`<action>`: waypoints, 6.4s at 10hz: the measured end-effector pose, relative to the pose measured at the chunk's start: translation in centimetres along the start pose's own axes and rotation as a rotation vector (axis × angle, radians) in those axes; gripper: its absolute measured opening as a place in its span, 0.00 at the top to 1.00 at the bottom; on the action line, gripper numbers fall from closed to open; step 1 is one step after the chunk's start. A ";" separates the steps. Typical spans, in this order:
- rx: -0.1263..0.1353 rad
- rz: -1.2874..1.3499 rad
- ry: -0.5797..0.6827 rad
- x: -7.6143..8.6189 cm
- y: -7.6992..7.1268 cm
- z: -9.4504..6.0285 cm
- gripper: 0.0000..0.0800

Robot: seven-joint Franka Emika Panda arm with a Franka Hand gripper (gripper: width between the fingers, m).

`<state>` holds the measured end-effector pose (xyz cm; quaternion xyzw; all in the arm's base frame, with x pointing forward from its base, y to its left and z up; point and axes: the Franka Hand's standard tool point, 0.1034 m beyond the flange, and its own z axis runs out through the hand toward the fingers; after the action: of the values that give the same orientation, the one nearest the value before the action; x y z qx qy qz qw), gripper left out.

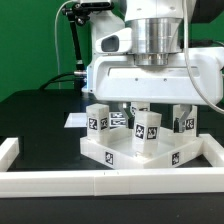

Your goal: Assemble square table

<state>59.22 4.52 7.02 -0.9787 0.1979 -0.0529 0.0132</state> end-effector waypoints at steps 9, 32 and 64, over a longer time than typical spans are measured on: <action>-0.047 -0.729 0.037 1.2 1.7 0.0 0.19; 0.018 0.362 0.043 0.9 1.4 0.5 0.64; -0.013 -0.369 0.058 0.8 0.2 0.0 0.64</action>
Offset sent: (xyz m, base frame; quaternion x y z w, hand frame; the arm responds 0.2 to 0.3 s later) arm -0.0008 -0.0058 0.0028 -0.0316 0.0274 -0.2059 0.9777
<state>59.88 3.98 7.09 -0.9965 0.0154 -0.0812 -0.0086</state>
